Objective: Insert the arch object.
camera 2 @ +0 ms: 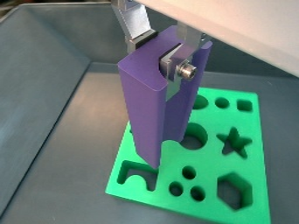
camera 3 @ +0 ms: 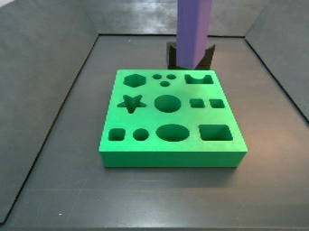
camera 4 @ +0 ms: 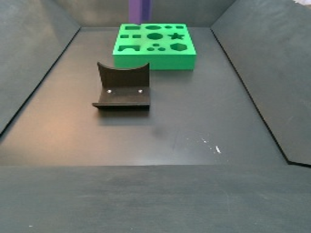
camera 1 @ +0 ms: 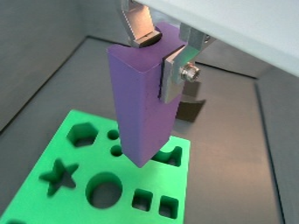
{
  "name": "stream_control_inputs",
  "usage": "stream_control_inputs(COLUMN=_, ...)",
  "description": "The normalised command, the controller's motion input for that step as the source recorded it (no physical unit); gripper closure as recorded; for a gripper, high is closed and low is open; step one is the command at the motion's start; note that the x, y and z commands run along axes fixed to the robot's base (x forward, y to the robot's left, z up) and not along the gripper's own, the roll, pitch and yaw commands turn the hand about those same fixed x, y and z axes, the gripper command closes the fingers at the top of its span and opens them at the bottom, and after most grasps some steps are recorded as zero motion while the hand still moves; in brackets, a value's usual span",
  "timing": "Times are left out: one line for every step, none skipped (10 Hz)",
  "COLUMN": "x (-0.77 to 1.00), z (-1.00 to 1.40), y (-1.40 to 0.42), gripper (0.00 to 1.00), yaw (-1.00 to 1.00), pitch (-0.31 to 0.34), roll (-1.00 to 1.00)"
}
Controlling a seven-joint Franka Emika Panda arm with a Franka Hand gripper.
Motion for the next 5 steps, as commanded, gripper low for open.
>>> stream_control_inputs(x=0.07, z=0.00, y=0.11, gripper=1.00, yaw=-0.93, pitch=0.011, roll=0.03)
stream_control_inputs(x=0.06, z=0.00, y=0.09, gripper=1.00, yaw=-0.95, pitch=0.000, roll=0.02)
stream_control_inputs(x=0.00, z=0.00, y=0.03, gripper=1.00, yaw=-1.00, pitch=0.000, roll=0.03)
stream_control_inputs(x=0.00, z=0.00, y=0.01, gripper=1.00, yaw=-1.00, pitch=0.011, roll=0.04)
stream_control_inputs(x=0.00, z=0.00, y=0.01, gripper=1.00, yaw=-0.99, pitch=0.017, roll=0.05)
